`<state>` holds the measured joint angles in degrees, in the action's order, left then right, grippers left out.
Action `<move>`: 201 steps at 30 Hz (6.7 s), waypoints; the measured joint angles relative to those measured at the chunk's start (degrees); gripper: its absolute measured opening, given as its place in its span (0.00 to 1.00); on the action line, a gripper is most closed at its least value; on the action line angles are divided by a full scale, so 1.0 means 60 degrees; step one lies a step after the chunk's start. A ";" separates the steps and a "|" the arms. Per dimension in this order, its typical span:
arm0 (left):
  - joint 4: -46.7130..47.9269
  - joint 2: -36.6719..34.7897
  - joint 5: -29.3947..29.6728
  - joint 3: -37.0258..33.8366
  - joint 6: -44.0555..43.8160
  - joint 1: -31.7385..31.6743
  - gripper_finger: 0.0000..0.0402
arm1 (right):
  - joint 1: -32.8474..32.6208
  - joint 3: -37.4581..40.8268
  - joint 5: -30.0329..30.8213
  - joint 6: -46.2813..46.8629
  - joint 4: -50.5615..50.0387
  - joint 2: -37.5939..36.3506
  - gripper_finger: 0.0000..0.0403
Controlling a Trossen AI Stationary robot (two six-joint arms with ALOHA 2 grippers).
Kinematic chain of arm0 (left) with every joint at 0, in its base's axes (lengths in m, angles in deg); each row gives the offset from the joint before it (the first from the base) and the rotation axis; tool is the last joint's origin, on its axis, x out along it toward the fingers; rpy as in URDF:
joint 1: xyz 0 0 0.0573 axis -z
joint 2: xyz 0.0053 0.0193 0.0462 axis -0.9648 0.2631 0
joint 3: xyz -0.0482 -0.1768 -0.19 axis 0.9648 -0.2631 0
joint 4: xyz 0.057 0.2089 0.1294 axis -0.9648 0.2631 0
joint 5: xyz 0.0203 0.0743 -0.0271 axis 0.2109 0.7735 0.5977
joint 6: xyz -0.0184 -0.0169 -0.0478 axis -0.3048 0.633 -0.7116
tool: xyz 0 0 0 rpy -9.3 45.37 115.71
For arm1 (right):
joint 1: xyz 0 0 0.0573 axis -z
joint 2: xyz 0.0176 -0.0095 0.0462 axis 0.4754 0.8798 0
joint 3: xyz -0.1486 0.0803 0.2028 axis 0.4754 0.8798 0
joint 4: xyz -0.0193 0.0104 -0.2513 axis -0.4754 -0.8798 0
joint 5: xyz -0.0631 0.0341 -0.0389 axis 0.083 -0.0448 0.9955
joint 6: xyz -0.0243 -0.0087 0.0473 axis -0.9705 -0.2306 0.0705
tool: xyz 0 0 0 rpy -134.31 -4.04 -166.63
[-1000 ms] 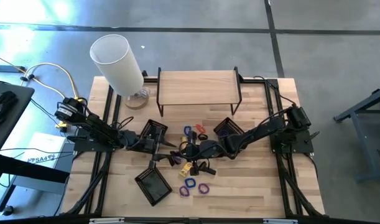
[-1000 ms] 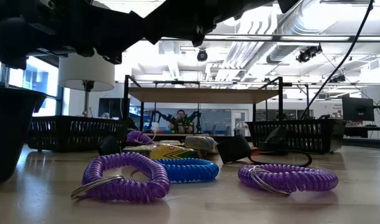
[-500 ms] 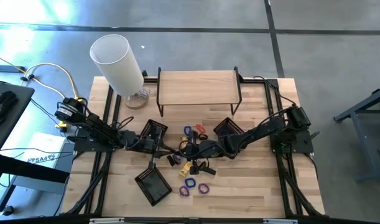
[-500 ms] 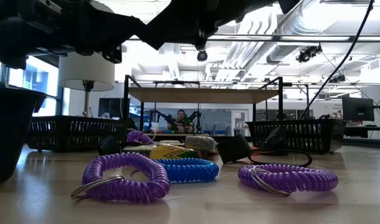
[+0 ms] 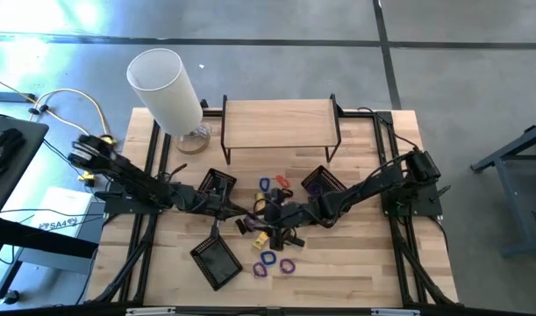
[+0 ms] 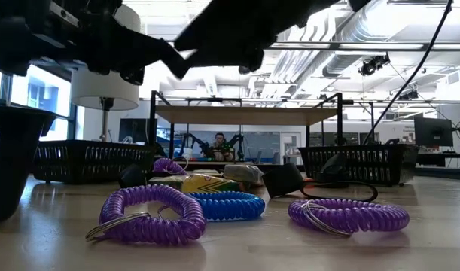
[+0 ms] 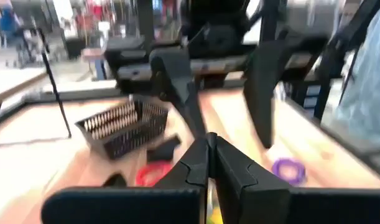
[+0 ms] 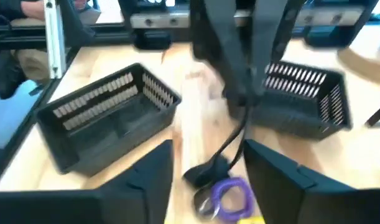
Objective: Pick & Place Office Desk Supplies
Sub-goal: Put the black rubber band into the top left black bin
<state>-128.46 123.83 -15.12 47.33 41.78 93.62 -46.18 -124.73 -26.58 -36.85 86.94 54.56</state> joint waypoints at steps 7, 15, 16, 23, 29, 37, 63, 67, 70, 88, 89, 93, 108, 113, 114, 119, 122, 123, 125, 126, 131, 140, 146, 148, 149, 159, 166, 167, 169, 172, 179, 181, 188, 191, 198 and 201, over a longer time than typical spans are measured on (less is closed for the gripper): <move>0.9667 -0.2351 0.1157 0.2803 -0.1299 0.0037 0.00 | -0.0360 0.0006 0.0686 0.0964 -0.0753 0.0051 0.53; 1.6452 -0.3063 0.1209 0.4558 -0.4168 -0.0163 0.00 | -0.0478 0.0115 0.0731 0.1438 -0.0785 0.0061 0.49; 1.6942 -0.3067 0.0945 0.4536 -0.4276 -0.0326 0.00 | -0.0474 0.0116 0.0718 0.1453 -0.0777 0.0062 0.49; 1.7424 -0.3059 -0.0784 0.4145 -0.4060 -0.2129 0.01 | -0.0484 0.0112 0.0714 0.1466 -0.0704 0.0062 0.47; 1.7557 -0.3006 -0.1435 0.4088 -0.3919 -0.3466 0.02 | -0.0602 0.0112 0.0714 0.1465 -0.0658 0.0109 0.44; 1.7537 -0.3005 -0.1964 0.4088 -0.5096 -0.3526 0.19 | -0.0658 0.0112 0.0715 0.1486 -0.0649 0.0109 0.41; 1.5816 -0.3959 -0.1495 0.4787 -0.4107 -0.2647 0.40 | -0.0589 0.0102 -0.2007 0.3858 -0.4493 -0.0328 0.41; 1.5250 -0.3810 -0.1373 0.4660 -0.3843 -0.1801 0.40 | -0.0495 0.0101 -0.2608 0.5142 -0.5586 -0.0331 0.41; 1.4973 -0.3640 -0.0962 0.4572 -0.3839 -0.1183 0.40 | -0.0467 0.0105 -0.2859 0.5890 -0.6381 -0.0331 0.41; 1.2641 -0.1440 0.0723 0.4518 -0.4062 0.1175 0.40 | -0.1931 0.0105 -0.0585 0.8191 -0.7756 -0.0335 0.41; 1.2419 -0.1263 0.0728 0.4518 -0.4100 0.1220 0.40 | -0.2042 0.0105 -0.0217 0.8197 -0.7772 -0.0335 0.41; 1.1627 -0.0516 0.0905 0.4518 -0.4068 0.1328 0.40 | -0.2313 0.0105 0.1366 0.8202 -0.7844 -0.0335 0.41; 1.0256 0.0401 0.0975 0.4521 -0.2778 0.0320 0.40 | -0.2412 0.0112 0.3931 0.8139 -0.8199 -0.0339 0.41; 1.0347 0.0401 0.0331 0.4521 -0.2901 0.0166 0.40 | -0.2412 0.0112 0.3932 0.8139 -0.7966 -0.0339 0.41; 1.0392 0.0399 0.0223 0.4521 -0.2911 0.0195 0.40 | -0.2412 0.0112 0.3900 0.8136 -0.7876 -0.0339 0.41; 1.0452 0.0398 0.0160 0.4521 -0.2879 0.0428 0.40 | -0.2412 0.0112 0.3422 0.7620 -0.7697 -0.0339 0.41; 1.0551 0.0400 0.0159 0.4521 -0.2881 0.0554 0.40 | -0.2412 0.0112 0.3264 0.7542 -0.7685 -0.0339 0.41; 1.0571 0.0400 0.0165 0.4521 -0.2881 0.0606 0.40 | -0.2412 0.0112 0.3145 0.7526 -0.7663 -0.0339 0.41; 1.0628 0.0399 0.0161 0.4521 -0.2881 0.0719 0.40 | -0.2412 0.0112 0.2759 0.7527 -0.7651 -0.0339 0.41; 1.0648 0.0401 0.0161 0.4521 -0.2881 0.0778 0.40 | -0.2409 0.0112 0.2539 0.7530 -0.7642 -0.0339 0.41; 1.0675 0.0401 0.0162 0.4521 -0.2995 0.1015 0.40 | -0.2495 0.0112 0.1499 0.7683 -0.7523 -0.0339 0.41; 1.0640 0.0398 0.0241 0.4521 -0.3599 0.1445 0.40 | -0.2798 0.0108 0.1210 0.7303 -0.7237 -0.0339 0.41; 1.0147 0.0398 0.0492 0.4521 -0.3641 0.1659 0.40 | -0.2651 0.0108 0.2960 0.6838 -0.6802 -0.0339 0.38; 0.9972 0.0398 0.0490 0.4525 -0.3693 0.1661 0.40 | -0.2630 0.0108 0.2731 0.6480 -0.6266 -0.0339 0.37; 0.9917 0.0400 0.0493 0.4525 -0.3763 0.1661 0.40 | -0.2670 0.0108 0.2465 0.6307 -0.6036 -0.0339 0.37; 0.9506 0.0430 0.0490 0.4525 -0.4447 0.1657 0.40 | -0.3217 0.0101 0.1982 0.5968 -0.5487 -0.0263 0.36; 0.9427 0.0434 0.0490 0.4525 -0.4590 0.1714 0.40 | -0.3703 0.0101 0.2866 0.5618 -0.5450 0.0390 0.36; 0.9425 0.0434 0.0490 0.4529 -0.4534 0.1741 0.40 | -0.3740 0.0101 0.3046 0.5619 -0.5386 0.0508 0.36; 0.9424 0.0434 0.0482 0.4529 -0.4325 0.1776 0.40 | -0.3841 0.0101 0.3471 0.5606 -0.5411 0.0731 0.36; 0.9402 0.0434 0.0479 0.4529 -0.4158 0.1774 0.40 | -0.3869 0.0101 0.3944 0.5798 -0.5460 0.1042 0.36; 0.9363 0.0434 0.0483 0.4529 -0.3774 0.1770 0.40 | -0.3822 0.0105 0.4232 0.6454 -0.5531 0.1519 0.36; 0.9371 0.0434 0.0483 0.4529 -0.3647 0.1770 0.40 | -0.3780 0.0105 0.4457 0.6456 -0.5518 0.1609 0.36; 0.9448 0.0434 0.0465 0.4529 -0.3628 0.1774 0.40 | -0.3522 0.0108 0.4513 0.6425 -0.5593 0.1679 0.36; 0.9451 0.0434 0.0461 0.4529 -0.3628 0.1774 0.40 | -0.3387 0.0108 0.4513 0.6413 -0.5749 0.1679 0.36; 0.9451 0.0434 0.0459 0.4529 -0.3624 0.1849 0.40 | -0.3077 0.0106 0.4432 0.6455 -0.6098 0.1677 0.36; 0.9451 0.0434 0.0458 0.4529 -0.3620 0.1911 0.40 | -0.2966 0.0105 0.4304 0.6456 -0.6088 0.1665 0.33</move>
<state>-71.75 126.43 -12.38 74.51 20.05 105.09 -63.98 -124.10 -0.75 1.89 50.41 64.55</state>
